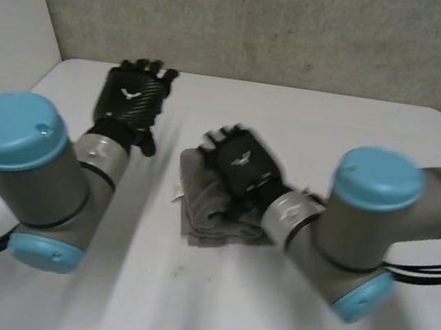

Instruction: Fold the towel.

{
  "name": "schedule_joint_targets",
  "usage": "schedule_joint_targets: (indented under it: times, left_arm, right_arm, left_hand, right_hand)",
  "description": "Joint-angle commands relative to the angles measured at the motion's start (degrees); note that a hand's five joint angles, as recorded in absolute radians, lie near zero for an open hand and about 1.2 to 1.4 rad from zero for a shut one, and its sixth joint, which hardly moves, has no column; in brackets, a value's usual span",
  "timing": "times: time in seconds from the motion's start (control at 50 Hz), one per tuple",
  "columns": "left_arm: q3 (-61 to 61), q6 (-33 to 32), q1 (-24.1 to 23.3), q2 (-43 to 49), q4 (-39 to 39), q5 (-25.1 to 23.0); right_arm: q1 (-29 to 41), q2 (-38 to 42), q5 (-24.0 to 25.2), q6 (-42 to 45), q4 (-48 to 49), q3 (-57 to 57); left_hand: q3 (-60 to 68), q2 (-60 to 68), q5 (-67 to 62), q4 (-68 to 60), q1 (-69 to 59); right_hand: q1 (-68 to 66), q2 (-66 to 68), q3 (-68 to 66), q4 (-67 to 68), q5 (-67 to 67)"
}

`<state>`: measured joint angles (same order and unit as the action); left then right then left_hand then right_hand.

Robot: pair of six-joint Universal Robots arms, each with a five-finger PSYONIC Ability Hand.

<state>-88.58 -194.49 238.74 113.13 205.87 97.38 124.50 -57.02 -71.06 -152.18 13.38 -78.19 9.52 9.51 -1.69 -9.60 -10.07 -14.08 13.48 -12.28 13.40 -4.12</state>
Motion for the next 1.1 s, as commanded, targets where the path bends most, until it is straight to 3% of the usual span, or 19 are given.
schedule_joint_targets:
  times: [0.02,0.08,0.26,0.36,0.48,0.54,0.58,0.64,0.74,0.8,0.96,1.1]
  left_arm:
    - [8.1,4.8,-5.5,6.9,-3.1,0.0]
    - [10.2,8.0,-7.1,10.2,-4.5,-0.1]
    - [11.4,8.6,-7.9,18.6,-6.7,0.1]
    - [10.6,8.4,-7.7,20.7,-6.7,0.3]
    - [9.3,8.3,-7.4,19.5,-7.0,0.4]
    - [8.5,7.8,-7.4,16.3,-7.1,0.4]
    - [8.2,7.0,-7.4,11.7,-7.3,0.5]
    - [7.9,6.8,-7.4,9.1,-7.3,0.5]
    - [7.8,6.8,-6.9,-3.6,-7.4,0.4]
    - [7.6,6.8,-6.4,-7.0,-7.6,0.4]
    - [6.0,7.6,2.2,-22.0,-15.9,0.1]
    - [7.4,7.8,3.7,-23.1,-21.7,0.0]
  right_arm:
    - [-9.7,-4.7,-1.1,-24.1,-3.3,-1.2]
    - [-11.1,-2.6,0.6,-27.4,-7.4,1.1]
    - [-11.7,8.7,4.1,-26.8,-16.6,10.5]
    - [-11.7,14.4,3.0,-19.9,-18.7,14.6]
    - [-11.0,14.7,1.4,-11.9,-18.9,15.0]
    - [-10.9,11.1,-2.2,-8.0,-18.8,13.9]
    - [-10.9,4.5,-4.5,-7.5,-17.2,11.8]
    - [-11.1,1.1,-4.9,-7.7,-15.0,11.0]
    - [-11.7,-10.6,-7.2,-10.0,-6.4,7.7]
    - [-11.9,-12.9,-8.7,-11.0,-5.9,7.3]
    - [-14.4,-20.8,-20.9,-12.4,-11.0,7.0]
    - [-14.7,-20.9,-21.1,-13.0,-17.2,7.7]
  left_hand:
    - [1.9,1.9,0.3,-1.8,-1.3]
    - [1.9,1.9,0.3,-1.8,-1.3]
    - [1.9,1.9,0.3,-1.8,-1.3]
    - [1.5,1.5,0.6,-1.5,-1.0]
    - [0.7,0.7,1.5,-0.6,-0.1]
    - [0.5,0.5,1.7,-0.4,0.1]
    - [0.5,0.5,1.7,-0.4,0.1]
    - [0.5,0.5,1.7,-0.4,0.1]
    - [0.5,0.5,1.7,-0.4,0.1]
    - [0.5,0.5,1.7,-0.4,0.1]
    - [0.5,0.5,1.7,-0.4,0.1]
    - [0.5,0.5,1.7,-0.4,0.1]
  right_hand:
    - [4.1,-3.5,2.3,-3.4,4.1]
    - [4.1,-3.5,2.3,-3.4,4.1]
    - [4.1,-3.5,2.3,-3.4,4.1]
    - [4.1,-3.5,2.3,-3.4,4.1]
    - [4.1,-3.5,2.3,-3.4,4.1]
    - [4.1,-3.5,2.3,-3.4,4.1]
    - [4.1,-3.5,2.3,-3.4,4.1]
    - [4.1,-3.5,2.3,-3.4,4.1]
    - [4.1,-3.5,2.3,-3.4,4.1]
    - [4.1,-3.5,2.3,-3.4,4.1]
    - [4.1,-3.5,2.3,-3.4,4.1]
    - [4.1,-3.5,2.3,-3.4,4.1]
